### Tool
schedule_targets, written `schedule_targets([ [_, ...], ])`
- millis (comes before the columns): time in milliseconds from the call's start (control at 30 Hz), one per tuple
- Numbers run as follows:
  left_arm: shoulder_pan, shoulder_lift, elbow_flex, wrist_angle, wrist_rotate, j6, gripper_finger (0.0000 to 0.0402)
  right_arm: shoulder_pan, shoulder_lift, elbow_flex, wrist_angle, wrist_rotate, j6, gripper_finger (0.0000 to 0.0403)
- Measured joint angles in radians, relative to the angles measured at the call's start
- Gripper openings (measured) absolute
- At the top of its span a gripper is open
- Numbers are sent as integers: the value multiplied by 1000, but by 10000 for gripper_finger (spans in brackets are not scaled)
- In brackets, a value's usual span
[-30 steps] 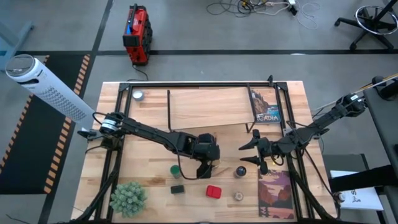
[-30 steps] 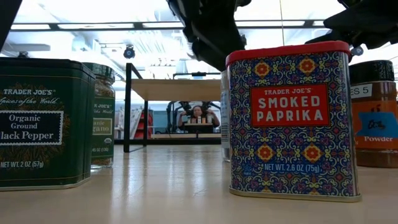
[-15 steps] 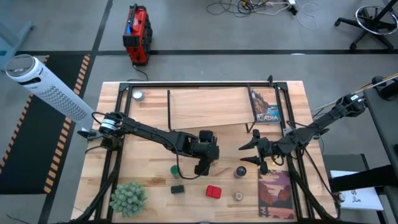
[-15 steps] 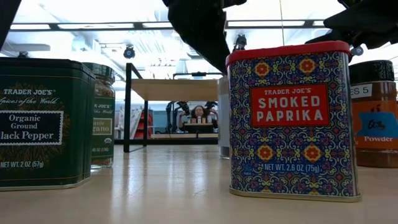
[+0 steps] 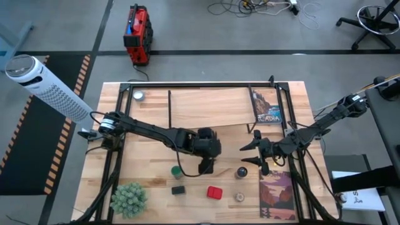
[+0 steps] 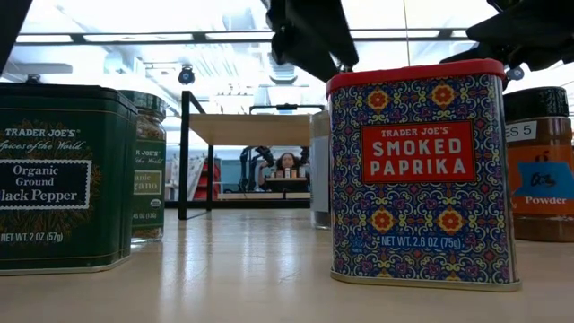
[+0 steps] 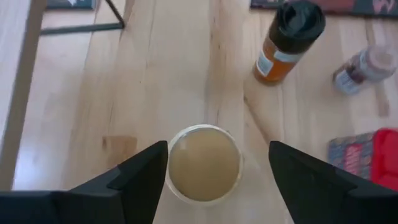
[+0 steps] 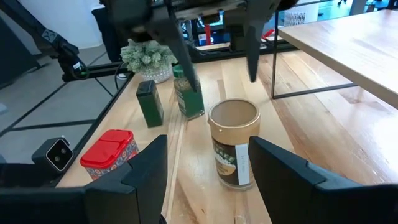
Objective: Shelf spices
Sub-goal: Put the gold seasoning bottle on the shelf
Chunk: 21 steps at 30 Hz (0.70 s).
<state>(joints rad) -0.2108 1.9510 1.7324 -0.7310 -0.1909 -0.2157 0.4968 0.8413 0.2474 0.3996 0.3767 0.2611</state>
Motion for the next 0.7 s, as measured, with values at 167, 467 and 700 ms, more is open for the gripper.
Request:
schedule_targets([
  [167, 0, 10, 80, -78, 0, -96, 274, 0, 0, 0, 3, 0, 0, 199],
  [467, 13, 143, 221, -207, 85, -135, 273, 0, 0, 0, 2, 12, -1, 199],
  [700, 19, 250, 398, -377, 71, -127, 275, 0, 0, 0, 2, 16, 7, 199],
])
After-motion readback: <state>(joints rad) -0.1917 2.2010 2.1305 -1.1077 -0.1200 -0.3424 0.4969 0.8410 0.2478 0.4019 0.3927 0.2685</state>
